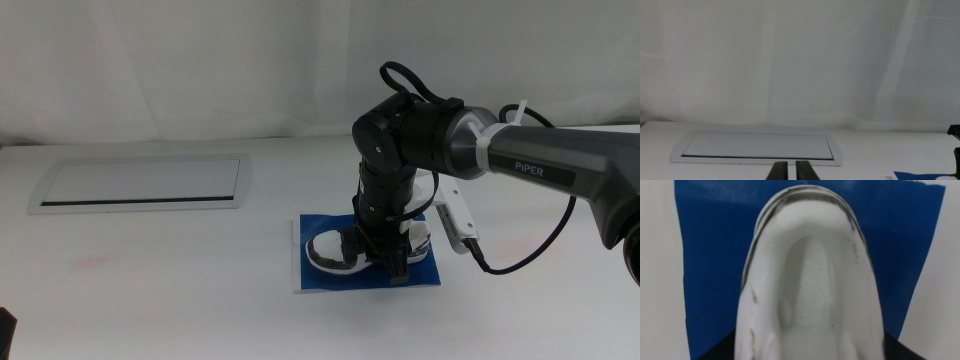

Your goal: Use one arm to grab the shoe from the table and place it on the mat.

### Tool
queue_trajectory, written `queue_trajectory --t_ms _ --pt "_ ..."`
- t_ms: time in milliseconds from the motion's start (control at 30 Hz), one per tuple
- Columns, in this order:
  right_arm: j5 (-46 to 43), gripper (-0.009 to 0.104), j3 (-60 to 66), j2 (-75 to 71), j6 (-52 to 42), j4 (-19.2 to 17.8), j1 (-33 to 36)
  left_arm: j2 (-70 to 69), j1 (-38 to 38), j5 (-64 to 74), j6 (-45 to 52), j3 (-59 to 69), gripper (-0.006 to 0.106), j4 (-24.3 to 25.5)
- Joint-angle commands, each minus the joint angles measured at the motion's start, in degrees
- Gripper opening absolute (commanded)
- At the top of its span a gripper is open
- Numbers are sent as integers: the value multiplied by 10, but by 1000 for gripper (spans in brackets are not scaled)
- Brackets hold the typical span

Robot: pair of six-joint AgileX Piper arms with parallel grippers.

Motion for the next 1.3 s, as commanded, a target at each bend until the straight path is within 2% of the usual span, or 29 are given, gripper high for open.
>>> queue_trajectory --t_ms 0,133,167,233,267,300,767,1133,1267 --pt "-1 -2 -1 4 3 6 0 -23 1 -1 -1 23 -3 -4" --pt "-9 -2 -1 4 3 2 0 -23 1 -1 -1 23 -3 -4" --pt "7 9 -1 4 3 -2 -1 -23 1 -1 -1 23 -3 -4" --pt "-7 84 -1 4 3 3 -1 -23 1 -1 -1 23 -3 -4" --pt "-16 98 -1 4 3 3 -1 -23 1 -1 -1 23 -3 -4" --pt "-26 103 -1 4 3 3 -1 -23 1 -1 -1 23 -3 -4" --pt "-42 103 -1 -9 -7 10 -2 -23 1 -1 -1 23 -3 -4" --pt "-3 103 -1 -84 -15 -51 -2 -23 1 -1 -1 23 -3 -4" --pt "13 103 -1 -126 -36 -90 -2 -23 1 -1 -1 23 -3 -4"
